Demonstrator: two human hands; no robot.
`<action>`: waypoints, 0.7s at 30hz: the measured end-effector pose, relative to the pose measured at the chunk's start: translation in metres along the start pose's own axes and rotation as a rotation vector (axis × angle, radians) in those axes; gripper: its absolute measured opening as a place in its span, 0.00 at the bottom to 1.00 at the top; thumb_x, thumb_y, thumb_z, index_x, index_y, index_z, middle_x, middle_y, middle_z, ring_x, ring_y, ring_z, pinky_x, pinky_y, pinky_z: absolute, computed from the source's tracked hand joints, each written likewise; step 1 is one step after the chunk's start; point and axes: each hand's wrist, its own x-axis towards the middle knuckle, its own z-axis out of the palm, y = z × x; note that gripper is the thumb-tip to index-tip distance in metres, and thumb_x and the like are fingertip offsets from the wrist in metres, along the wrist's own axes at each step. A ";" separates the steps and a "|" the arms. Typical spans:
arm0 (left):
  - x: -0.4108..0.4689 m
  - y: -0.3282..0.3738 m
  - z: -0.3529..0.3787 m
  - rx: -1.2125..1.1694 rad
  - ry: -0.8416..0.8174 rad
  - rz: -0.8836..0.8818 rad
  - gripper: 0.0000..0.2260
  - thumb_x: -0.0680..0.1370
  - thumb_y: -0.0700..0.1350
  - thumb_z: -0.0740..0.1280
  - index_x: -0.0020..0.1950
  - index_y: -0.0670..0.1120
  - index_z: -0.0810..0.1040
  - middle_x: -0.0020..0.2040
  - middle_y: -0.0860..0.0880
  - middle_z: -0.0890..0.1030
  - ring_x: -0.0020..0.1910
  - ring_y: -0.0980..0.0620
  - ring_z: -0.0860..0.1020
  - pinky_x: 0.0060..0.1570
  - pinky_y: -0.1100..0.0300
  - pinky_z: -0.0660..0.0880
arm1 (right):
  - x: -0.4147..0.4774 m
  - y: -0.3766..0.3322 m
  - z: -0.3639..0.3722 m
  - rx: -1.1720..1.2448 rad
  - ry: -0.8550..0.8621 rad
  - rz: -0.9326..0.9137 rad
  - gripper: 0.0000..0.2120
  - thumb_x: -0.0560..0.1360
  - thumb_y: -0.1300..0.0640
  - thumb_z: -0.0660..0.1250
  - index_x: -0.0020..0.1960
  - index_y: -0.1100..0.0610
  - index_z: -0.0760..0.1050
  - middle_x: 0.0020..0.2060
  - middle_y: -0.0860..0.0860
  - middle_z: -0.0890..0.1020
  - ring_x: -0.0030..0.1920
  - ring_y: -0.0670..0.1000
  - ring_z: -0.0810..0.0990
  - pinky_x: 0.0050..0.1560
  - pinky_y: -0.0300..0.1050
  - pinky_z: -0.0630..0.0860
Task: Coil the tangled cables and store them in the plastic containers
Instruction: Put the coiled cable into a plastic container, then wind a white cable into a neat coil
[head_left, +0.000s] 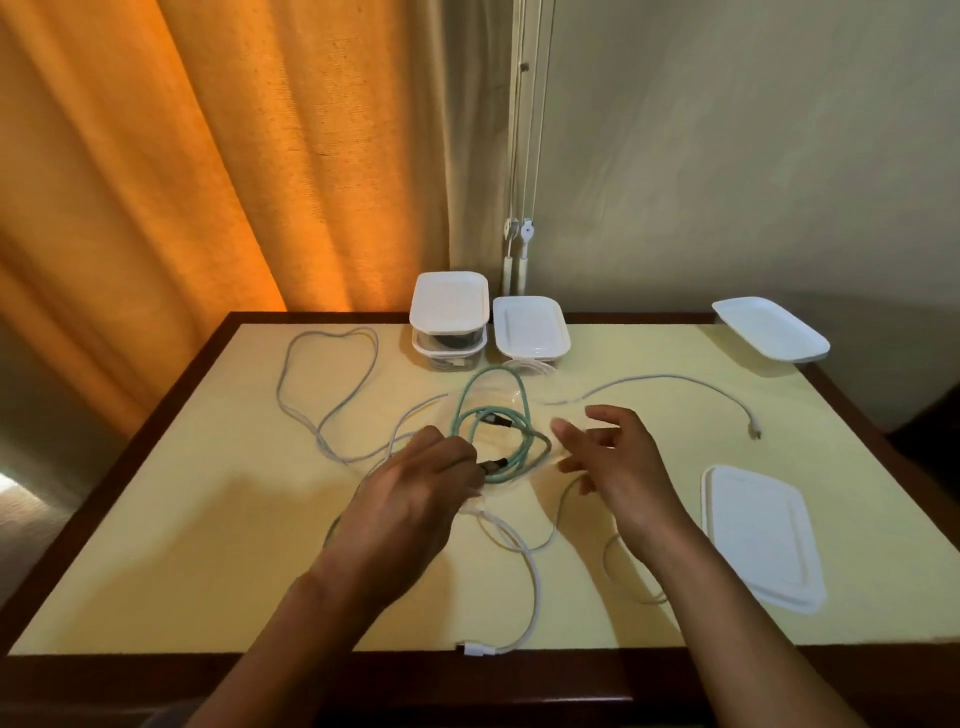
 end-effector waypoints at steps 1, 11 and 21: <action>-0.005 -0.003 -0.008 0.009 0.010 -0.033 0.05 0.79 0.36 0.70 0.49 0.45 0.82 0.49 0.50 0.78 0.47 0.48 0.74 0.42 0.51 0.75 | -0.005 -0.001 0.000 0.028 -0.017 -0.014 0.20 0.74 0.47 0.76 0.62 0.51 0.74 0.47 0.53 0.83 0.40 0.50 0.86 0.39 0.49 0.77; -0.082 -0.076 -0.051 0.141 0.169 -0.582 0.10 0.70 0.31 0.78 0.46 0.44 0.86 0.47 0.48 0.83 0.44 0.52 0.77 0.42 0.59 0.74 | -0.025 0.014 0.016 -0.738 -0.208 -0.279 0.12 0.74 0.44 0.74 0.54 0.47 0.81 0.41 0.42 0.80 0.42 0.39 0.78 0.41 0.34 0.72; -0.100 -0.088 -0.054 0.137 0.143 -1.047 0.08 0.73 0.31 0.74 0.46 0.42 0.86 0.49 0.43 0.84 0.44 0.48 0.78 0.46 0.54 0.73 | -0.033 -0.002 0.037 -0.431 -0.421 -0.136 0.19 0.79 0.39 0.66 0.41 0.51 0.85 0.39 0.53 0.85 0.42 0.49 0.82 0.48 0.46 0.76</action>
